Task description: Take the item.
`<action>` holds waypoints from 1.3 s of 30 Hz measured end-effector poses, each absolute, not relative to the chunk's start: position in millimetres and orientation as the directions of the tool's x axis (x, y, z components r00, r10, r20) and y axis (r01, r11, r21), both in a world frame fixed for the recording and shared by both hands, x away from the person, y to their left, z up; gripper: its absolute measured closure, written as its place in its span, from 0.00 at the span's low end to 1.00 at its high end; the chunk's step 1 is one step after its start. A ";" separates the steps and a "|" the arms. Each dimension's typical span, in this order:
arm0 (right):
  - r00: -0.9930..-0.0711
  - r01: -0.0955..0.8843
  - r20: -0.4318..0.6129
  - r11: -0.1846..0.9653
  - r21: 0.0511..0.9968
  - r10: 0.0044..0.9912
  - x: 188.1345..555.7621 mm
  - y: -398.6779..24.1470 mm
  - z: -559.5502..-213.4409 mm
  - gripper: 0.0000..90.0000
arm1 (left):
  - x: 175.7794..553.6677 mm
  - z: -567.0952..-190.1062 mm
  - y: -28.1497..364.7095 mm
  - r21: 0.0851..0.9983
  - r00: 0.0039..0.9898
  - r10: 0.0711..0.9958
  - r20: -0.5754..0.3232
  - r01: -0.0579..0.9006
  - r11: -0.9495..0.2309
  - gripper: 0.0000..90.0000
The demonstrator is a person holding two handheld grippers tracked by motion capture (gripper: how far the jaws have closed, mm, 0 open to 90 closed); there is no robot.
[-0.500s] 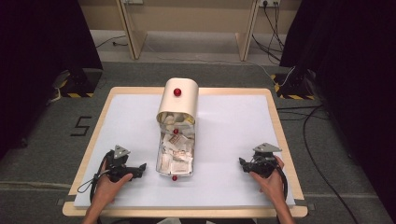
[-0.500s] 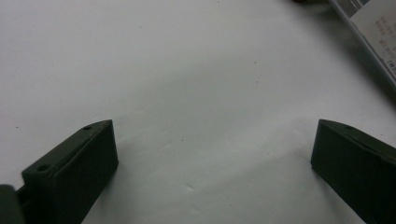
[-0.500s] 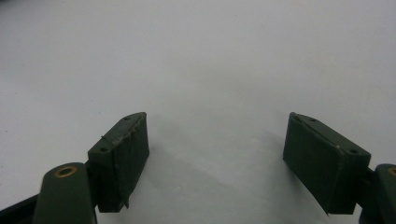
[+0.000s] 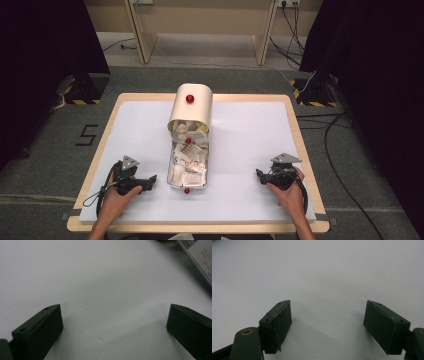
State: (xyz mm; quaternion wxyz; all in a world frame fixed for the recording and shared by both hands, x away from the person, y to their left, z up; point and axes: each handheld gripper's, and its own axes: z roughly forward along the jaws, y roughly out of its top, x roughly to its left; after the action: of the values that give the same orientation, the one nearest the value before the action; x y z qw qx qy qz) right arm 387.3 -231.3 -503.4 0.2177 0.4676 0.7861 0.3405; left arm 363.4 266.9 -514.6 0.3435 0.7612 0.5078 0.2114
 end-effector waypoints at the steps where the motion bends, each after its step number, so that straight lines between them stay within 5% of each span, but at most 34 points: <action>1: -0.468 0.587 -0.024 0.331 0.739 0.883 387.3 -231.3 -503.3 0.25 | 363.5 -514.6 267.0 0.738 0.395 0.918 -0.027 0.628 -0.248 0.00; 18: -0.465 0.565 -0.004 0.301 0.768 0.885 384.4 -225.3 -496.4 0.24 | 363.5 -514.5 267.0 0.737 0.395 0.918 -0.028 0.628 -0.248 0.00; 39: -0.574 0.476 -0.011 0.344 0.809 0.819 376.9 -179.7 -474.1 0.28 | 363.5 -514.5 266.9 0.737 0.395 0.918 -0.027 0.628 -0.249 0.00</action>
State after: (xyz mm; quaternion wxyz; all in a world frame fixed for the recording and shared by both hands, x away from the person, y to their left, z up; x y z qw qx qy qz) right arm 376.9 -179.7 -474.1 0.2139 0.4091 0.7915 0.4005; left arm 363.5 266.9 -514.5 0.3432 0.7614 0.5078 0.2112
